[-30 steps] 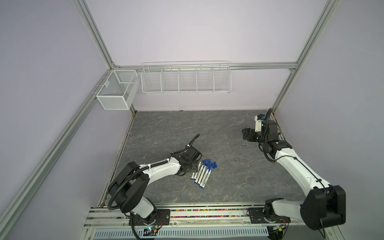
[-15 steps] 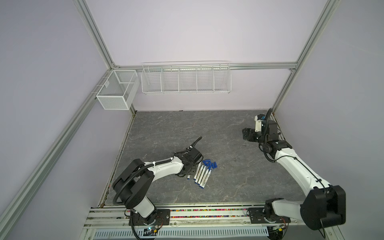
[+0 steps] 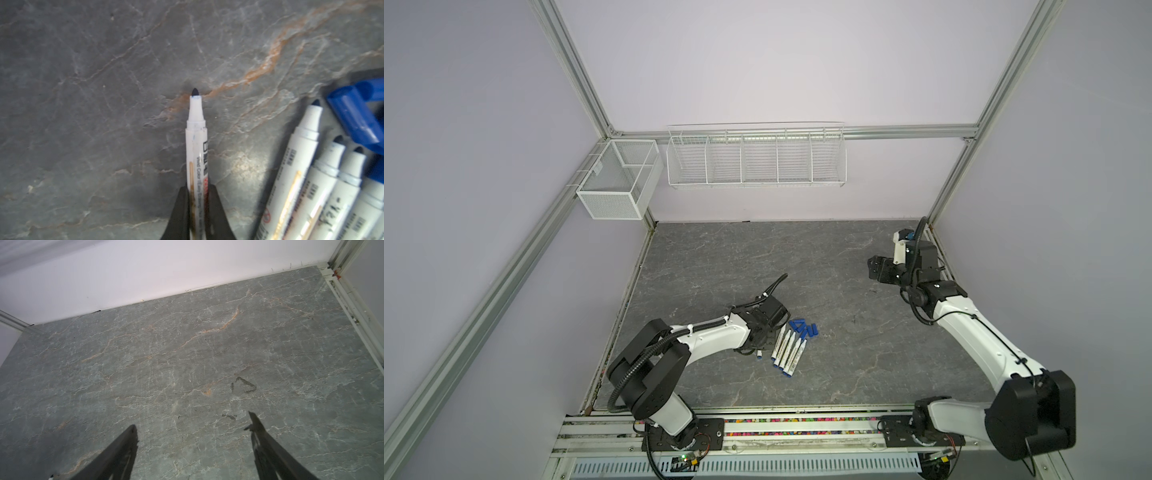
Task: Insert the pens into the pen caps
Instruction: 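Move the left gripper over the white markers while the right arm rises, then grasp a white marker with the left gripper while the right gripper approaches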
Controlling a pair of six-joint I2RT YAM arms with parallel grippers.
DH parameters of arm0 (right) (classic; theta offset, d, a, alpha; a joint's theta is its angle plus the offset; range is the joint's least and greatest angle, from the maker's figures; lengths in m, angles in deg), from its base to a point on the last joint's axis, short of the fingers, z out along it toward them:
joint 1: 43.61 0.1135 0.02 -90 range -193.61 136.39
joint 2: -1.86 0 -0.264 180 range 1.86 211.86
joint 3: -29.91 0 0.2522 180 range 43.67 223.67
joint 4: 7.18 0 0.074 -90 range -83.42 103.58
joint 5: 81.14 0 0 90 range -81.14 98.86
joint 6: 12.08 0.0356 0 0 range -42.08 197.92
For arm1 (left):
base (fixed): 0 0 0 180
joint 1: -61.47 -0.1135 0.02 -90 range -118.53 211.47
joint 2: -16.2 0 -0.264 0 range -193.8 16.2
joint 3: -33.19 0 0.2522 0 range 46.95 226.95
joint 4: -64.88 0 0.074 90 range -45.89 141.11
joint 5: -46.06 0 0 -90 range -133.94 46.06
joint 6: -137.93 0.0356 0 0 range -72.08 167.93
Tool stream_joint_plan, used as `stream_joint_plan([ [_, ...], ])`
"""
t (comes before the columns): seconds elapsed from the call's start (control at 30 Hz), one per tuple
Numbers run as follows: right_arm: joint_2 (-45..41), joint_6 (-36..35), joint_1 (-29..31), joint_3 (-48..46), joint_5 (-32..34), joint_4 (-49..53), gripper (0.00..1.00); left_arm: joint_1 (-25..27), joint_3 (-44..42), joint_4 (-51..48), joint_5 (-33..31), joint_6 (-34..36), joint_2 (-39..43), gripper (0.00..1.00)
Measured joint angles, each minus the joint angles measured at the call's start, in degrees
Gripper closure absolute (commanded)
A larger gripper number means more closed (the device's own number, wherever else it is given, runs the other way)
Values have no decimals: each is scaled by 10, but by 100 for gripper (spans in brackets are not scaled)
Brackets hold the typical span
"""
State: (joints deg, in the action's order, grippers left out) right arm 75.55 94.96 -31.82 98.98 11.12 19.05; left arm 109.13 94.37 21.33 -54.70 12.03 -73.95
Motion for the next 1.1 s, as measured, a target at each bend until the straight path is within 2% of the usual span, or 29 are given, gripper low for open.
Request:
stream_joint_plan([
  [0.1, 13, 10, 60, 0, -20, 0, 13, 0, -25, 42, 8, 7, 45, 100],
  [0.3, 56, 31, 205, 0, -108, -21, 15, 0, -107, 179, 34, 19, 189, 100],
  [0.47, 104, 30, 288, 19, -168, -35, 23, 0, -162, 261, 49, 21, 243, 100],
  [0.53, 125, 28, 302, 35, -188, -36, 28, 0, -175, 281, 53, 22, 253, 100],
  [0.77, 178, 20, 326, 79, -245, -43, 33, 4, -216, 347, 62, 25, 288, 100],
  [1.1, 210, 21, 330, 101, -261, -47, 45, 16, -216, 370, 64, 34, 296, 100],
])
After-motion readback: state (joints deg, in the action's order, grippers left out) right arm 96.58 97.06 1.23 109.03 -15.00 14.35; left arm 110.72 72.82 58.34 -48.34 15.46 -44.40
